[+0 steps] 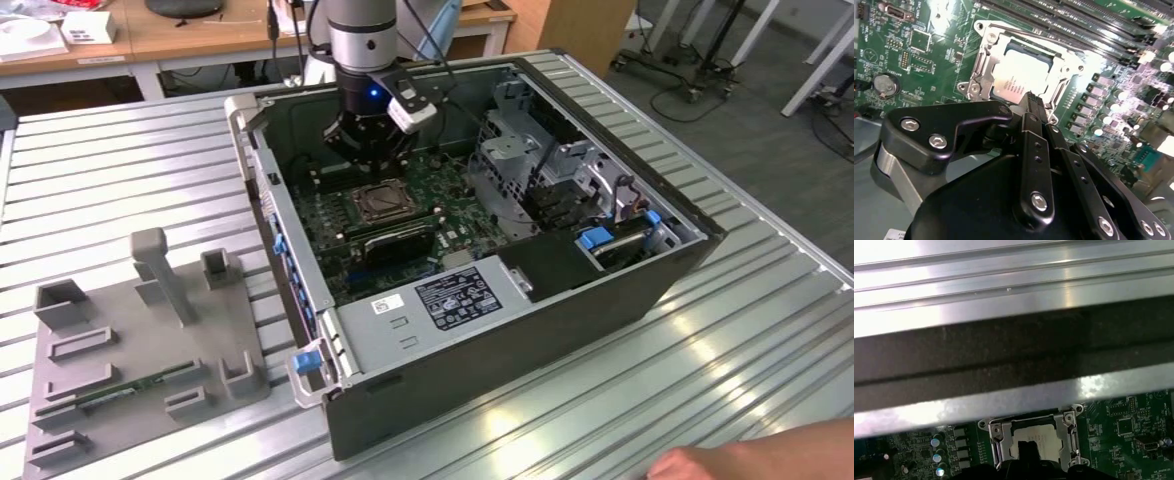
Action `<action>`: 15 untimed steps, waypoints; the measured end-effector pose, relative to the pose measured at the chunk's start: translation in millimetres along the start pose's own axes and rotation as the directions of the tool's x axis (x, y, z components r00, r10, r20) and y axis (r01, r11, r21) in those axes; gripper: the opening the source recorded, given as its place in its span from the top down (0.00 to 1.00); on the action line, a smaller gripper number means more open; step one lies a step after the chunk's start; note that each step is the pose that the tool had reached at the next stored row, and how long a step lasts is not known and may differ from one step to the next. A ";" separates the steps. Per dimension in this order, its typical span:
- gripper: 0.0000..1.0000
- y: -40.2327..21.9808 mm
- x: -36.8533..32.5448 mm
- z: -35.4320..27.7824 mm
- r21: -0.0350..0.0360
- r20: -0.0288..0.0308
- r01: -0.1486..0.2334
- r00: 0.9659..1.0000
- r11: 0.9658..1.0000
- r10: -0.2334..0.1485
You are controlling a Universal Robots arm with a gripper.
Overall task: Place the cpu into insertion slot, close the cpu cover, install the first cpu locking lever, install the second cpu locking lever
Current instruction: 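Install the first cpu locking lever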
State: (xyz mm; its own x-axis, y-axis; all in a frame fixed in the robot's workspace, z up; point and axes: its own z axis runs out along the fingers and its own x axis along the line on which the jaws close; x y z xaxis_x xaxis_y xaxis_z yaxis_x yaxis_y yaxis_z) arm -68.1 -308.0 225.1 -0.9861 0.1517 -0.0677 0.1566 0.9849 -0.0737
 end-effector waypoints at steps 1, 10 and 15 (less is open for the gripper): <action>0.90 -1.2 -0.2 0.1 0.000 -0.003 0.000 1.000 1.000 0.000; 0.90 -4.0 -1.0 0.4 0.001 -0.013 0.001 1.000 1.000 -0.001; 0.90 -4.2 -1.0 -0.9 0.001 -0.013 0.001 1.000 1.000 -0.001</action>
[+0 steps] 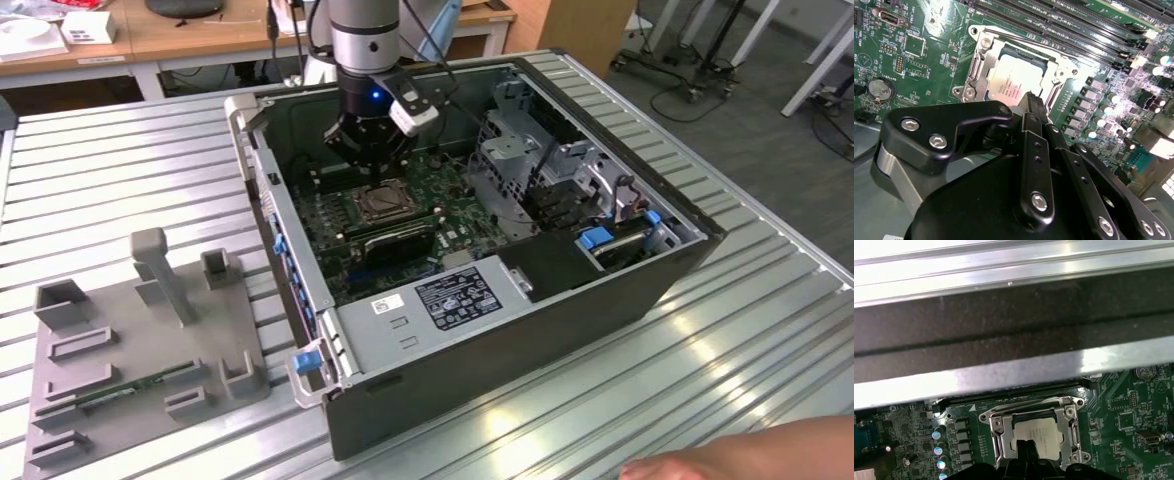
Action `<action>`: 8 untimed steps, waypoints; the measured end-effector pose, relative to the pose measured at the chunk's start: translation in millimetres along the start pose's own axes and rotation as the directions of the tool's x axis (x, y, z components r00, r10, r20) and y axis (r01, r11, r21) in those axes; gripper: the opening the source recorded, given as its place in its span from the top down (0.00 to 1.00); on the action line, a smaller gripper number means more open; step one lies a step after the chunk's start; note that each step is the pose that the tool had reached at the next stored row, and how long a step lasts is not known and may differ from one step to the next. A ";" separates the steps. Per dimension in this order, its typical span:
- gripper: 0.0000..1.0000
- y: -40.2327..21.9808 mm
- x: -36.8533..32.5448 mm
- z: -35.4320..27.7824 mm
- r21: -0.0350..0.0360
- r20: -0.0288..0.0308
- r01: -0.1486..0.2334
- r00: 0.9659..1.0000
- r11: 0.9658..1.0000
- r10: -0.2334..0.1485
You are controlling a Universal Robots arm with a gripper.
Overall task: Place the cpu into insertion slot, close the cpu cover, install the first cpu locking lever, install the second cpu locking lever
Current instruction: 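Install the first cpu locking lever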
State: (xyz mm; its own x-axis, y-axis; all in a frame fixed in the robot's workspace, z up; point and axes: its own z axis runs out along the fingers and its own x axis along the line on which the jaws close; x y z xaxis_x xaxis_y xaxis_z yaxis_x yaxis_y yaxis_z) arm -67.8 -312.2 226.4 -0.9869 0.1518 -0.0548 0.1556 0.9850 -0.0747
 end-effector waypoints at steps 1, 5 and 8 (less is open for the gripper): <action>0.90 -0.1 -0.1 -1.2 0.000 0.000 0.000 1.000 1.000 0.000; 0.90 -0.2 -0.3 -4.4 0.000 0.000 0.000 1.000 1.000 0.000; 0.90 -0.3 -1.0 -4.4 0.000 0.000 0.000 1.000 1.000 0.000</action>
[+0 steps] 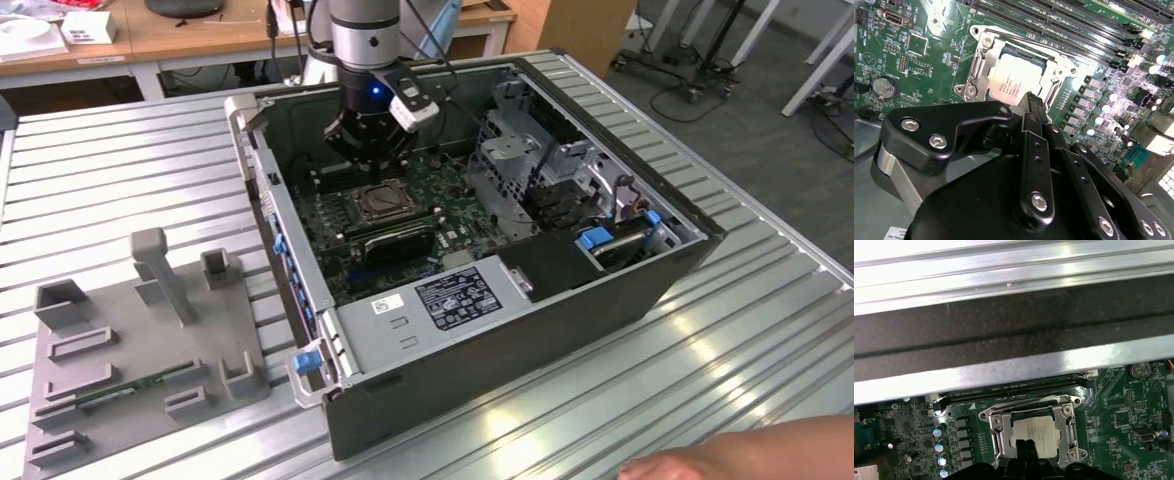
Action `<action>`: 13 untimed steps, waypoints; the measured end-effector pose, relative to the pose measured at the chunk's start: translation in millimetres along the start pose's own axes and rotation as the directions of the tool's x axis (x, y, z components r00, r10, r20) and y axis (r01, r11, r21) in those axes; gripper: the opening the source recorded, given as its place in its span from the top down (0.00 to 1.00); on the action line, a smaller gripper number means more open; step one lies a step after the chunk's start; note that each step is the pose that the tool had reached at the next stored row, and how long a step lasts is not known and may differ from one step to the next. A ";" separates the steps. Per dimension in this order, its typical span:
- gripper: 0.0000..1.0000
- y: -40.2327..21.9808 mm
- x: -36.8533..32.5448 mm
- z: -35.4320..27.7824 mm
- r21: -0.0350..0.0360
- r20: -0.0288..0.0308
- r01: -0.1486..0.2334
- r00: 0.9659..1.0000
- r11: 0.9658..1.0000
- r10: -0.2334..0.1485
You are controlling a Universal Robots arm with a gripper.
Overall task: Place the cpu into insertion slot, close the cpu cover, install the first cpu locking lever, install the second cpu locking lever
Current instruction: 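Install the first cpu locking lever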
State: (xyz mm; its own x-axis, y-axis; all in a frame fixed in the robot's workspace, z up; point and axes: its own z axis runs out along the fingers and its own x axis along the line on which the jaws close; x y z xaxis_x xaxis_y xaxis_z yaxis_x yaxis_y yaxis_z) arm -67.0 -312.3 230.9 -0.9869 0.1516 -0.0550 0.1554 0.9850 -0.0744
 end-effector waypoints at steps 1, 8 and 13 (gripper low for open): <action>0.90 0.0 -1.2 0.0 0.000 0.000 0.000 1.000 1.000 0.000; 0.90 -0.3 -12.8 0.6 0.001 -0.002 0.000 1.000 1.000 0.000; 0.90 -2.1 -16.2 1.2 0.000 -0.001 0.004 1.000 1.000 -0.004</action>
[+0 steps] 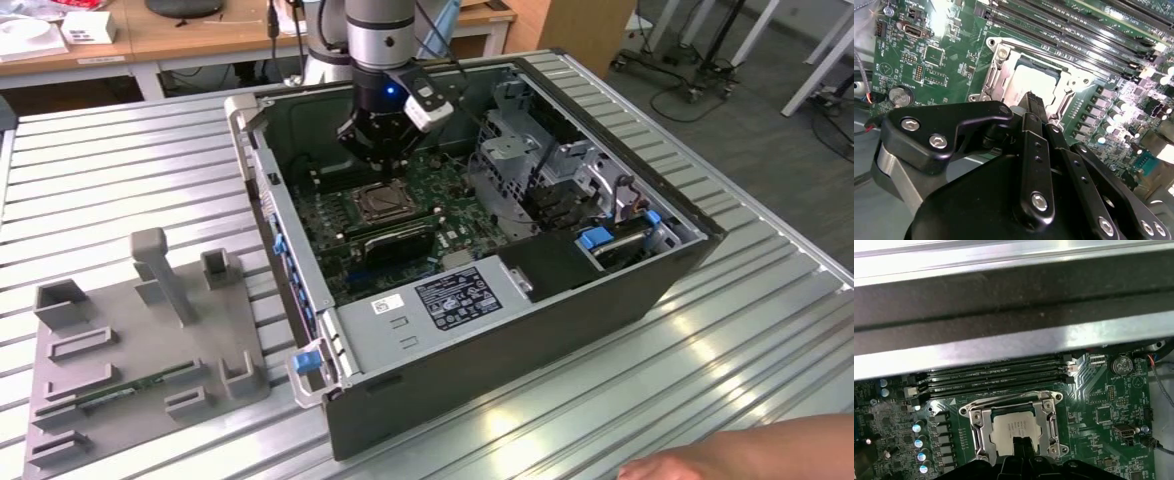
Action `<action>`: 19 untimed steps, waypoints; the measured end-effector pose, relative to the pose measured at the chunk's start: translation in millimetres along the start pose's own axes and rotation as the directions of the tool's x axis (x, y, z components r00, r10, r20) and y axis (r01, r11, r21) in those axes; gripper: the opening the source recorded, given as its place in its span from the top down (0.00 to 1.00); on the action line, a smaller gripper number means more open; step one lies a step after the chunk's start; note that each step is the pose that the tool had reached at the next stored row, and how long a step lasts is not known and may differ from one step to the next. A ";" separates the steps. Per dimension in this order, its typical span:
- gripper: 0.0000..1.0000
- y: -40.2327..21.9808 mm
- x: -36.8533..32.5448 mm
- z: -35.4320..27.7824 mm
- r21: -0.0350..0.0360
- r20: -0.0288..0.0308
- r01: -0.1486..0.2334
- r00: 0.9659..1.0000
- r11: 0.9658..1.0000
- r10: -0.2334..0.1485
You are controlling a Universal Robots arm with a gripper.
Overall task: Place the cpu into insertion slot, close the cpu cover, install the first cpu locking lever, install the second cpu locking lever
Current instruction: 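Install the first cpu locking lever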
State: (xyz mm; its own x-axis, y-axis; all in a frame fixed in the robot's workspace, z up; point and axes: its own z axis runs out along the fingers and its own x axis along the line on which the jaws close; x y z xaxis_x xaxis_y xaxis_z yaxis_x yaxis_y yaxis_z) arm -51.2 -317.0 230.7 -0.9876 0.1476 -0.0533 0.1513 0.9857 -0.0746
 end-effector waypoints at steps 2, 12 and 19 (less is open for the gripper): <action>0.90 -1.1 -0.4 0.2 0.000 0.000 0.004 1.000 1.000 -0.004; 0.90 -10.1 -1.3 5.3 -0.002 0.002 0.028 1.000 1.000 -0.028; 0.90 -10.7 2.5 8.1 -0.002 0.002 0.031 1.000 1.000 -0.031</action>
State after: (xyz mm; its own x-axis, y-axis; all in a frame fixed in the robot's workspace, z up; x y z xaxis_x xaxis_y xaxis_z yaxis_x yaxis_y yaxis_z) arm -54.9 -327.8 223.4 -0.9917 0.1170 -0.0532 0.1208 0.9899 -0.0745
